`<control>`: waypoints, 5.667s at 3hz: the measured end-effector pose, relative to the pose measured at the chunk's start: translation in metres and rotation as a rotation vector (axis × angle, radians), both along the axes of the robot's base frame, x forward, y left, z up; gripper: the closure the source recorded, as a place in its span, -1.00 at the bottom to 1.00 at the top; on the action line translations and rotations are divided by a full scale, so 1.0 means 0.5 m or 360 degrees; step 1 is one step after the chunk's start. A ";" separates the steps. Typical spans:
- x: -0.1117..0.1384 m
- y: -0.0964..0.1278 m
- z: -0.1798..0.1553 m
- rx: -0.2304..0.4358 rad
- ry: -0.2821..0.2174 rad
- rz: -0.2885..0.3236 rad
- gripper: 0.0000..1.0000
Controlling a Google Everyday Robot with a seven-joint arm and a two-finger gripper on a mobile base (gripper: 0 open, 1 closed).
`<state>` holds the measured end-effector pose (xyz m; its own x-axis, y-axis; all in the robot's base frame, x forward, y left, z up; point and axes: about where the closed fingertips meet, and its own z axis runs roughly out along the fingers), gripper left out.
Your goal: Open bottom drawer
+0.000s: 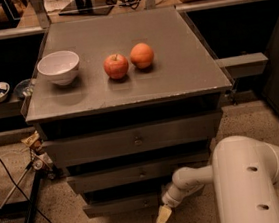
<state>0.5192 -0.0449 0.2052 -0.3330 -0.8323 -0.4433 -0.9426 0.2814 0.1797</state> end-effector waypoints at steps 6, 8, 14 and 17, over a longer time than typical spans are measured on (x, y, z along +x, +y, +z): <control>-0.091 -0.076 0.090 0.0210 0.0126 0.0003 -1.00; -0.016 -0.077 0.120 0.0083 -0.0056 -0.0116 -1.00; 0.018 -0.001 -0.010 0.0009 0.0009 0.0047 -1.00; 0.002 0.005 -0.031 0.0003 0.0044 0.0065 -0.47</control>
Offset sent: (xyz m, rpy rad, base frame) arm -0.0339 -0.0359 0.0130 0.0115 0.1545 0.0183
